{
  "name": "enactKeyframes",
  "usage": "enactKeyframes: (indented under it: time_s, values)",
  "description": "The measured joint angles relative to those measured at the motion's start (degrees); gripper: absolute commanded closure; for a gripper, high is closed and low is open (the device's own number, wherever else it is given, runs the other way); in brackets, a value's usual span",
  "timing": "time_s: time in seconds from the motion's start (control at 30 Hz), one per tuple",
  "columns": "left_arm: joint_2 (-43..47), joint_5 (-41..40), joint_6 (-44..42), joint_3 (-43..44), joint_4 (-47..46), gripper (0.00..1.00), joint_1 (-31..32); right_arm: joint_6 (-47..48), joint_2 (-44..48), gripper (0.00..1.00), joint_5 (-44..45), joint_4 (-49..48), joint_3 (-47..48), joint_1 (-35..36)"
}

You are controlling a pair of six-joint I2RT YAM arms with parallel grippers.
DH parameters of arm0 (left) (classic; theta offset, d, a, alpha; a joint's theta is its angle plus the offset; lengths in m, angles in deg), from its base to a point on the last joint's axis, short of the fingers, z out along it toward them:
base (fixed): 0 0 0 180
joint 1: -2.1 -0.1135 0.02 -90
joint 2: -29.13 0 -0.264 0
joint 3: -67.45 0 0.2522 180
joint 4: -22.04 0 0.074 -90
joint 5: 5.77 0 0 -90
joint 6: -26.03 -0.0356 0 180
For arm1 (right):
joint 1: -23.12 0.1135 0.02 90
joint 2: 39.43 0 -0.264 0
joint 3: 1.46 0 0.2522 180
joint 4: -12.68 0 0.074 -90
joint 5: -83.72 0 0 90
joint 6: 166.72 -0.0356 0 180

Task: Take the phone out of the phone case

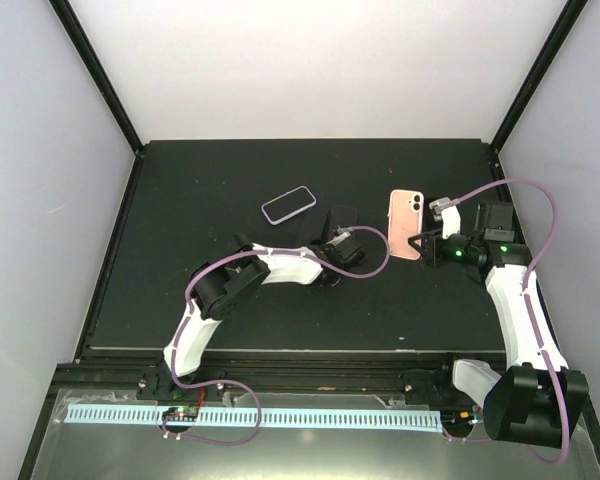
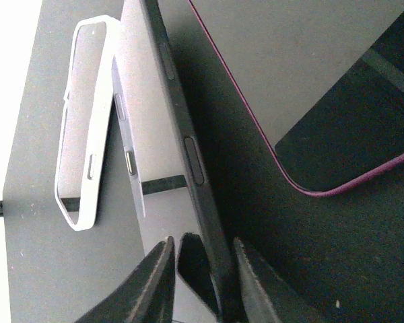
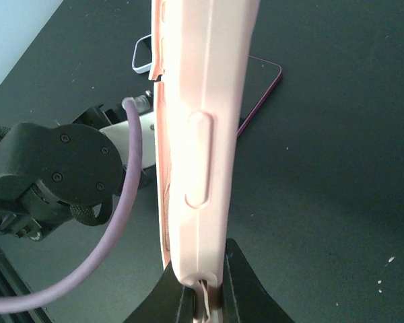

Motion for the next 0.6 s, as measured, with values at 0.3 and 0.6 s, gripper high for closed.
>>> enactKeyframes:
  time_s: [0.3, 0.6]
  values:
    - [6.4, 5.9, 4.9, -4.1, -0.2, 0.15, -1.6, 0.1, -0.3, 0.99, 0.9, 0.0, 0.0, -0.1]
    - [29.0, 17.3, 11.7, -18.6, -0.9, 0.12, -2.4, 2.2, -5.2, 0.99, 9.4, 0.6, 2.8, -0.2]
